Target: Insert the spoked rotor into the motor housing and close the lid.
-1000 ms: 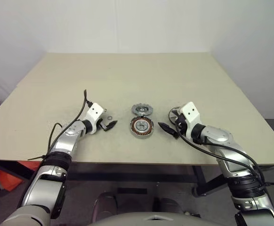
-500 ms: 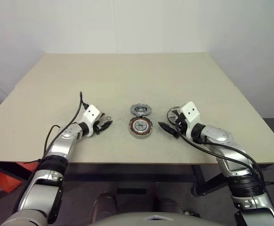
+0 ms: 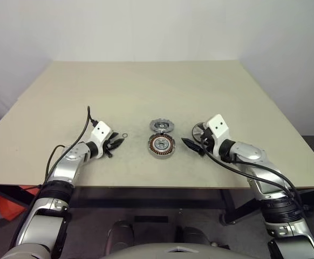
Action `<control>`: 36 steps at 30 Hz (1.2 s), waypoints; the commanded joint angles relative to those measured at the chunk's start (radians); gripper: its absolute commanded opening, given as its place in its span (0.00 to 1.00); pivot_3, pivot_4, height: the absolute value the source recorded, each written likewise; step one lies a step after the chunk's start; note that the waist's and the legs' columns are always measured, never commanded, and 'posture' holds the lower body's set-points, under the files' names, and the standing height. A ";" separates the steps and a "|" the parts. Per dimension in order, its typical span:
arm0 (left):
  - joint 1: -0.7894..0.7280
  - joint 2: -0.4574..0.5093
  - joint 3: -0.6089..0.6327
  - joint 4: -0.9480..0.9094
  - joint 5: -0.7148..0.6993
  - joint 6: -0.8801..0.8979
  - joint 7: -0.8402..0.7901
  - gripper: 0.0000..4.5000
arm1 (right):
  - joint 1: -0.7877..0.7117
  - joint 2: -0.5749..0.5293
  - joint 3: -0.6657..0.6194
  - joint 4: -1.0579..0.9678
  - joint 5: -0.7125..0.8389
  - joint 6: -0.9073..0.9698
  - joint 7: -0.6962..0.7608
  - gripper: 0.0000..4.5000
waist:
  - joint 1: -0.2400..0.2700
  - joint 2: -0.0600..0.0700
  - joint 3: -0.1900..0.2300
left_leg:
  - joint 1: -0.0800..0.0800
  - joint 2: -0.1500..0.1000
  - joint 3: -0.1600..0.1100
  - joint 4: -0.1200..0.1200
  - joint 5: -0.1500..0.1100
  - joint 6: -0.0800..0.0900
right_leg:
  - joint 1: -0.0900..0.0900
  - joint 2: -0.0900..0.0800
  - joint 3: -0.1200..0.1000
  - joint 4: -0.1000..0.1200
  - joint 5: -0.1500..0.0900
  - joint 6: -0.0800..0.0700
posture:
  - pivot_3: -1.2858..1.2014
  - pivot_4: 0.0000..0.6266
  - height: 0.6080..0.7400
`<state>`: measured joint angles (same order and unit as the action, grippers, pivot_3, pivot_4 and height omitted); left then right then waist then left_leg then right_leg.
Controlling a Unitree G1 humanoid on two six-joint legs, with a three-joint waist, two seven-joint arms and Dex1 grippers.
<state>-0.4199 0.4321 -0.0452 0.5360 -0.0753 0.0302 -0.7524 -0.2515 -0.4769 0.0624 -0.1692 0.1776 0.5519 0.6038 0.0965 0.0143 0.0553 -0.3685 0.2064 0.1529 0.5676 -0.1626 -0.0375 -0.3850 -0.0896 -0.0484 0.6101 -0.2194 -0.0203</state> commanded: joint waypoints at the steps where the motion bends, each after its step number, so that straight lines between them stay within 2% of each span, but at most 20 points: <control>1: 0.010 0.007 0.017 -0.027 -0.024 0.026 -0.015 0.40 | -0.003 0.004 -0.001 -0.025 -0.003 -0.021 -0.009 1.00 | 0.000 0.000 0.000 | 0.000 0.000 0.000 0.000 0.000 0.000 | 0.000 0.000 0.000 0.000 0.000 0.000 | 0.52 0.00 1.00; 4: 0.008 -0.009 0.022 -0.053 -0.064 0.056 -0.049 0.40 | -0.001 0.011 0.002 -0.027 -0.006 -0.021 -0.014 1.00 | 0.000 0.000 0.000 | 0.000 0.000 0.000 0.000 0.000 0.000 | 0.000 0.000 0.000 0.000 0.000 0.000 | 0.52 0.00 1.00; 8: -0.008 -0.015 0.006 -0.038 -0.047 0.061 -0.049 0.40 | 0.001 0.016 0.003 -0.029 -0.008 -0.021 -0.016 1.00 | 0.001 0.000 0.000 | 0.000 0.000 0.000 0.000 0.000 0.000 | 0.000 0.000 0.000 0.000 0.000 0.000 | 0.52 0.00 1.00; 18: -0.075 -0.073 0.008 0.056 -0.004 0.045 0.058 0.40 | -0.002 0.009 -0.002 -0.017 -0.013 -0.028 -0.014 1.00 | 0.007 0.000 0.000 | 0.000 0.000 0.000 0.000 0.000 0.000 | 0.001 -0.001 0.000 0.000 -0.001 0.002 | 0.52 0.00 1.00; 35: -0.095 -0.109 -0.017 0.076 0.002 0.092 0.026 0.40 | -0.002 0.016 0.002 -0.010 -0.021 -0.036 -0.017 1.00 | 0.030 0.000 0.000 | 0.000 -0.001 0.000 0.000 0.000 0.000 | 0.002 -0.002 0.000 -0.001 -0.002 0.004 | 0.52 0.00 1.00; 36: -0.095 -0.109 -0.017 0.075 0.003 0.093 0.024 0.36 | -0.002 0.017 0.002 -0.010 -0.021 -0.037 -0.017 1.00 | 0.030 0.000 0.000 | 0.000 -0.001 0.000 0.000 0.000 0.000 | 0.002 -0.002 0.000 -0.001 -0.002 0.004 | 0.52 0.00 1.00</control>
<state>-0.5046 0.3341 -0.0452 0.6102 -0.0744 0.1107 -0.7176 -0.2415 -0.4624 0.0647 -0.1690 0.1569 0.5340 0.5872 0.1268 0.0144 0.0551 -0.3684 0.2058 0.1525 0.5679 -0.1625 -0.0377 -0.3830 -0.0915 -0.0487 0.6093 -0.2213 -0.0167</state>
